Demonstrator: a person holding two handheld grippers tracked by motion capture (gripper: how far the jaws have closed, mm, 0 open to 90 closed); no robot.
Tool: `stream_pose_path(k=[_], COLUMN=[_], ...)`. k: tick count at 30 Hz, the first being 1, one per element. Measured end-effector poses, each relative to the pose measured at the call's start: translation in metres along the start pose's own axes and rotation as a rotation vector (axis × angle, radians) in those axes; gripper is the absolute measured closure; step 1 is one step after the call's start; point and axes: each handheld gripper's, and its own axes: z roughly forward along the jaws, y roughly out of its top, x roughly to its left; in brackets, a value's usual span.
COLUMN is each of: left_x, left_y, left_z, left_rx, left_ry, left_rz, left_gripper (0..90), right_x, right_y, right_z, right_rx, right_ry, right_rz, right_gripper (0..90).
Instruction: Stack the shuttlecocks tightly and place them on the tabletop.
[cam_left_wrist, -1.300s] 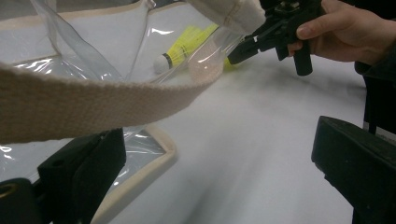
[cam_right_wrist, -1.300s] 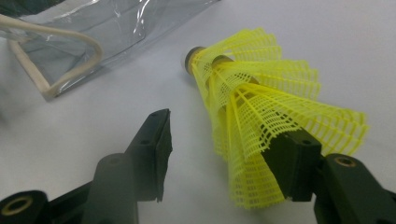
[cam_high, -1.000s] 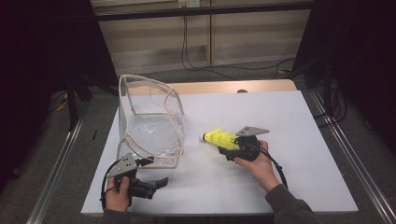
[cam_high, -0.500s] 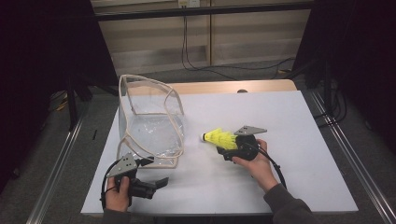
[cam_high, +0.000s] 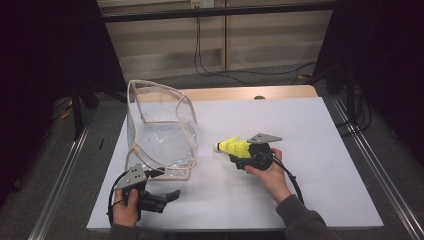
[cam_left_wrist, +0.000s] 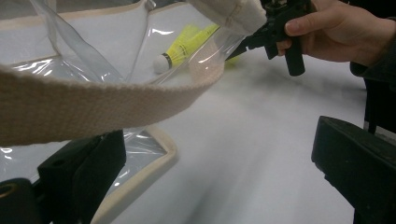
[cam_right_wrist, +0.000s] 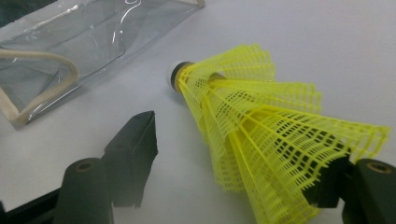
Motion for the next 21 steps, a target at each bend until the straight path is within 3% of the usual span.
stream_pose_path(k=[10,13,21], left_x=[0.0003,0.0007,0.0013], left_y=[0.0002,0.0000,0.0001], left_z=[-0.0002,-0.0002,0.0000], left_rx=[0.002,0.003,0.003], left_ry=[0.000,0.001,-0.003], left_rz=[0.000,0.000,0.001], left_gripper=[3.1,3.1,3.1], right_x=[0.0013,0.0010,0.0013], right_y=[-0.0013,-0.0014,-0.0020], right_z=[0.0040,0.0049,0.0081], right_rx=[-0.001,-0.004,-0.002], right_ry=[-0.008,-0.011,-0.017], right_rz=[0.010,0.008,0.014], right_gripper=[35.9,42.2,48.8])
